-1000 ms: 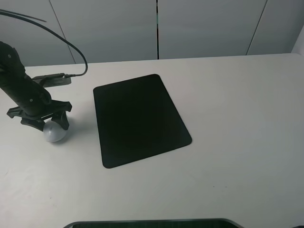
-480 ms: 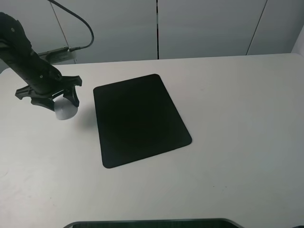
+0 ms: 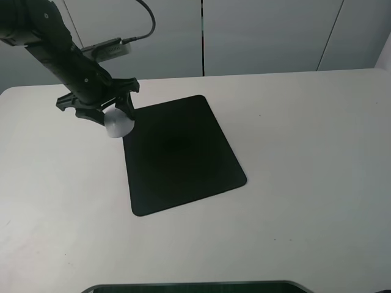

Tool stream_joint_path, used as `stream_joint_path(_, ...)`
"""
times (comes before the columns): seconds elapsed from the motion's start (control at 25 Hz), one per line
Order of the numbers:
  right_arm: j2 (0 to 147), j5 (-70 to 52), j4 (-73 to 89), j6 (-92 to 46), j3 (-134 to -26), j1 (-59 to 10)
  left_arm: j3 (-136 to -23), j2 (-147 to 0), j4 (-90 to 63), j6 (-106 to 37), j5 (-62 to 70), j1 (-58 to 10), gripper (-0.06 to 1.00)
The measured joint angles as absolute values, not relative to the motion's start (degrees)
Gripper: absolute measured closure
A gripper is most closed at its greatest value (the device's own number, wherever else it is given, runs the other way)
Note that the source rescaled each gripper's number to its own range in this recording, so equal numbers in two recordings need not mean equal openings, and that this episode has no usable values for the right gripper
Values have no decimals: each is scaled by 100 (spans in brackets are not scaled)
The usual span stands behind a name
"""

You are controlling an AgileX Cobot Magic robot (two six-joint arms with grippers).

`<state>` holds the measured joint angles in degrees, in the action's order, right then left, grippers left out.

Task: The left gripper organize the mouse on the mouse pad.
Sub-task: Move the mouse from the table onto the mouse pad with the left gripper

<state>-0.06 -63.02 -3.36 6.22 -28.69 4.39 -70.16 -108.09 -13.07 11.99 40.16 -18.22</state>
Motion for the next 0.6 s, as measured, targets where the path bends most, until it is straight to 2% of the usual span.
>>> stream_joint_path(0.6, -6, -6302, -336, 622, -2869, 439, -8613, -12098, -1253, 1714, 4699, -2667, 91)
